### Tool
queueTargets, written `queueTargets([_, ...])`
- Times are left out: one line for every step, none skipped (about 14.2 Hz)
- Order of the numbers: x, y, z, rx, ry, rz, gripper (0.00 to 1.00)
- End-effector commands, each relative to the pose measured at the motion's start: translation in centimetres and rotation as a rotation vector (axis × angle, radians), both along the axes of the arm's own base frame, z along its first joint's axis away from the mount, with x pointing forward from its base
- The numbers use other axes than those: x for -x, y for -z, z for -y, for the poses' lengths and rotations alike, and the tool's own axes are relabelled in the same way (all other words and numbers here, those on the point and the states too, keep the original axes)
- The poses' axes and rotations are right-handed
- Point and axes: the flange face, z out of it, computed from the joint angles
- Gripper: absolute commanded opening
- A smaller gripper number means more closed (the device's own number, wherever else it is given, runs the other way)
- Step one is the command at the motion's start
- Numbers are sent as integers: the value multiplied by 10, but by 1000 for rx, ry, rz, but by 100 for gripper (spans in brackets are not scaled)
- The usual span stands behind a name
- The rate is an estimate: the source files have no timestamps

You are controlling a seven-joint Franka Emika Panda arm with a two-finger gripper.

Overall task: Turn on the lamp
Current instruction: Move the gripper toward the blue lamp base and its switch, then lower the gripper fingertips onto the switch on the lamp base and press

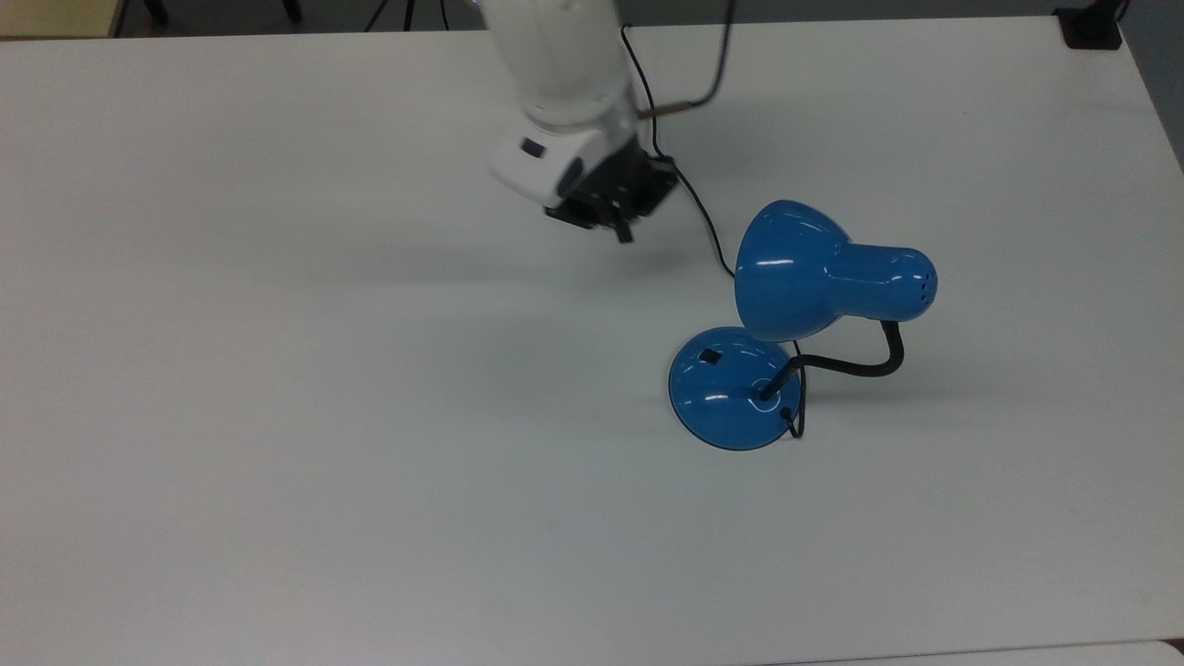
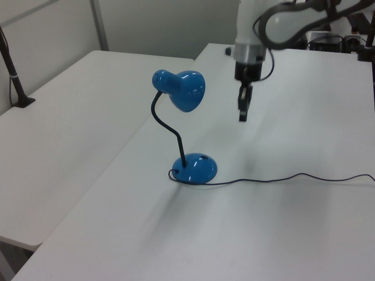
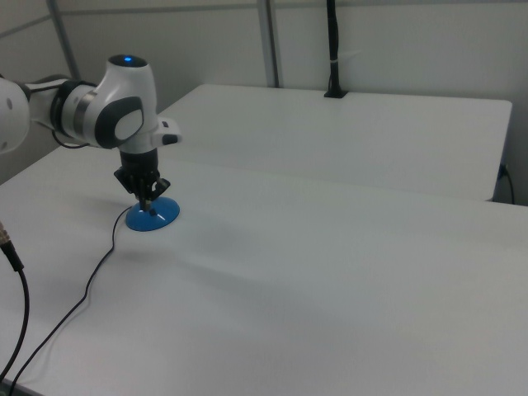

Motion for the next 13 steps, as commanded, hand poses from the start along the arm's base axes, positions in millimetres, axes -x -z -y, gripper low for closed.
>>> queueTargets([-17, 25, -45, -35, 186, 63, 0])
queueTargets([-22, 31, -51, -43, 236, 81, 0])
queueTargets([-25, 37, -57, -51, 267, 94, 0])
queueTargets([-27, 41, -62, -66, 295, 113, 0])
queueTargets([-30, 43, -67, -88, 321, 135, 0])
queueTargets([-33, 43, -69, -107, 342, 159, 0])
queueTargets([-35, 49, -68, -115, 354, 167, 0])
queueTargets([-37, 57, -68, -116, 361, 164, 0])
queueTargets([-38, 60, -69, -116, 365, 166, 0])
queueTargets([-39, 64, -69, -117, 368, 175, 0])
queueTargets([-39, 65, -74, -117, 361, 183, 0])
queueTargets([-38, 74, -77, -111, 355, 171, 0])
queueTargets([-38, 82, -78, -106, 353, 163, 0])
